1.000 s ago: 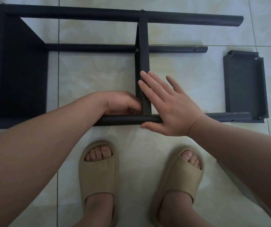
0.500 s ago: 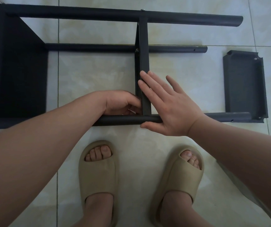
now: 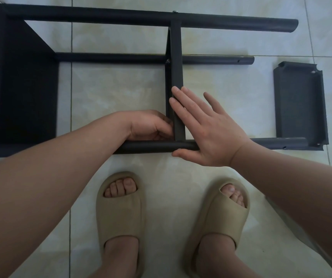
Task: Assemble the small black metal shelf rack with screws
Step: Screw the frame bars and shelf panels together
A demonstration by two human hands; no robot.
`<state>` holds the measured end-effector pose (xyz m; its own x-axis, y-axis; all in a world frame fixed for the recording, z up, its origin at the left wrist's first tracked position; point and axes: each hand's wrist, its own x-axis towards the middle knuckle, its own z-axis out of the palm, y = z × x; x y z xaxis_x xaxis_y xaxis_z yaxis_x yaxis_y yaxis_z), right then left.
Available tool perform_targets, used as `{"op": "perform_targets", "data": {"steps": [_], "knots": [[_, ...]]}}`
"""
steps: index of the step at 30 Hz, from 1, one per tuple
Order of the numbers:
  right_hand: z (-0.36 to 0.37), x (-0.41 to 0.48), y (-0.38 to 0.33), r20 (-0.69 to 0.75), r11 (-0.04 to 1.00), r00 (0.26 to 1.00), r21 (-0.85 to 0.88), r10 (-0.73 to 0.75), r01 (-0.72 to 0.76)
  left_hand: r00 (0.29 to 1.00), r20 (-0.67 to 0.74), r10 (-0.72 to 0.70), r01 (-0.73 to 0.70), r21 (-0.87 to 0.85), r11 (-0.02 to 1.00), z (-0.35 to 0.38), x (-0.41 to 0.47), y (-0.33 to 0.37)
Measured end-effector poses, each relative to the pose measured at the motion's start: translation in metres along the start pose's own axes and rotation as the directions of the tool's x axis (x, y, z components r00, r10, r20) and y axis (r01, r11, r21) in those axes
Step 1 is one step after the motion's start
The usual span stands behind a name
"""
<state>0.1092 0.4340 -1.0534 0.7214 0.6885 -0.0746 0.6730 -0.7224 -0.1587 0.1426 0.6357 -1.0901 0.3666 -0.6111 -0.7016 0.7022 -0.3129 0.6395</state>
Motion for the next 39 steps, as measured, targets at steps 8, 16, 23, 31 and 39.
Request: {"op": "perform_targets", "data": {"steps": [8, 16, 23, 31, 39], "knots": [[0.0004, 0.0000, 0.0007, -0.003, 1.000, 1.000, -0.001, -0.002, 0.002, 1.000, -0.013, -0.020, 0.021, 0.059, 0.998, -0.0003, -0.0020, 0.0021], [0.0027, 0.0009, 0.0020, -0.016, 0.999, 1.000, 0.019, -0.026, 0.026, 1.000, 0.014, 0.005, -0.004, -0.027, 1.000, -0.0036, 0.0014, -0.0016], [0.0029, 0.0011, 0.0023, -0.012, 1.000, 1.000, 0.000, -0.026, 0.026, 0.999, 0.033, -0.011, 0.010, 0.029, 1.000, 0.0007, -0.0036, 0.0026], [0.0022, 0.0007, 0.0019, -0.020, 1.000, 1.000, 0.005, -0.023, 0.023, 1.000, -0.005, 0.011, -0.011, -0.003, 1.000, -0.0031, 0.0013, -0.0010], [0.0014, 0.0006, 0.0017, -0.006, 1.000, 1.000, 0.002, -0.018, 0.018, 0.999, 0.043, -0.023, 0.025, -0.040, 0.999, 0.0006, -0.0036, 0.0029]]}}
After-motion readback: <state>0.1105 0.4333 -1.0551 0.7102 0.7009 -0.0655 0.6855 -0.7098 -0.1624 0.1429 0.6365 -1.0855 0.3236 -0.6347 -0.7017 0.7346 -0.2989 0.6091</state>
